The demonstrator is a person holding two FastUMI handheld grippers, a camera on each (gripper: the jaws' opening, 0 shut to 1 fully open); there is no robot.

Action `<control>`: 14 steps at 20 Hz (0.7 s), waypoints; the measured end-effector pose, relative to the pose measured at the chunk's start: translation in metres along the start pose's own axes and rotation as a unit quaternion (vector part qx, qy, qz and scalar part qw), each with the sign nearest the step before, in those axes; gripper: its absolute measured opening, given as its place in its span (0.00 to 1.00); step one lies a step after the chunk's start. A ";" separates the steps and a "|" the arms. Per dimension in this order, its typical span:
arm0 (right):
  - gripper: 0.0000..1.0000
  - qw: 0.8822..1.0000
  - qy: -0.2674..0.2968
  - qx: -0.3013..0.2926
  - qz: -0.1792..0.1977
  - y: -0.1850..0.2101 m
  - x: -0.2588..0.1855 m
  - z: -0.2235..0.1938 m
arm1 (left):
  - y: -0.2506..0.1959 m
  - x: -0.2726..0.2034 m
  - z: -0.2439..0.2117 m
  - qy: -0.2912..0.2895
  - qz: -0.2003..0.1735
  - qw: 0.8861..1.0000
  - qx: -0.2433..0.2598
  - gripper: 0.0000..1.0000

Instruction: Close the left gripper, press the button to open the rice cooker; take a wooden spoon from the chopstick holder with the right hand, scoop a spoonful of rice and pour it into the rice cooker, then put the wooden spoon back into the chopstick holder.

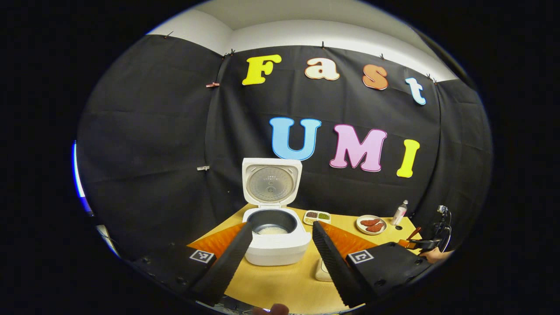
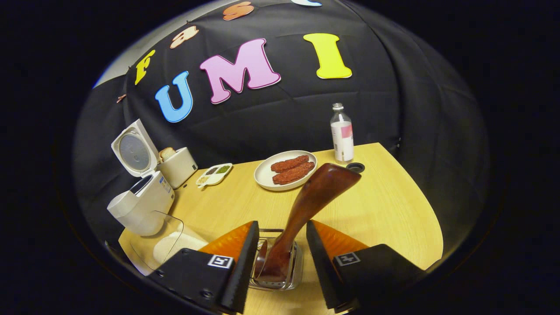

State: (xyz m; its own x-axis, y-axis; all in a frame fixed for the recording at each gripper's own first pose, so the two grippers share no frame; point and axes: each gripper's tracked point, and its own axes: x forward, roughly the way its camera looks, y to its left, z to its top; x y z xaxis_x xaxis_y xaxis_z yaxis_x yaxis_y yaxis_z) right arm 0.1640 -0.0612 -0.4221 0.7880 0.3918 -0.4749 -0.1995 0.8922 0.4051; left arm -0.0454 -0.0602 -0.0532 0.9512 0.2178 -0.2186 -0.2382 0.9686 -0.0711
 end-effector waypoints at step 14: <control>0.36 0.999 -0.011 -0.046 -0.019 0.007 -0.020 -0.009 | 0.027 -0.006 -0.011 0.017 0.030 0.999 -0.025 0.95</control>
State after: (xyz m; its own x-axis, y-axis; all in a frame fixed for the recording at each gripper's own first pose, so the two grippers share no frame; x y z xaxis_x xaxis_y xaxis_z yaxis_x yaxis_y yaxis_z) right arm 0.1421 -0.0610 -0.4171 0.8086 0.3529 -0.4707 -0.2205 0.9236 0.3136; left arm -0.0594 -0.0366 -0.0648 0.9282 0.2700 -0.2561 -0.3046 0.9465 -0.1062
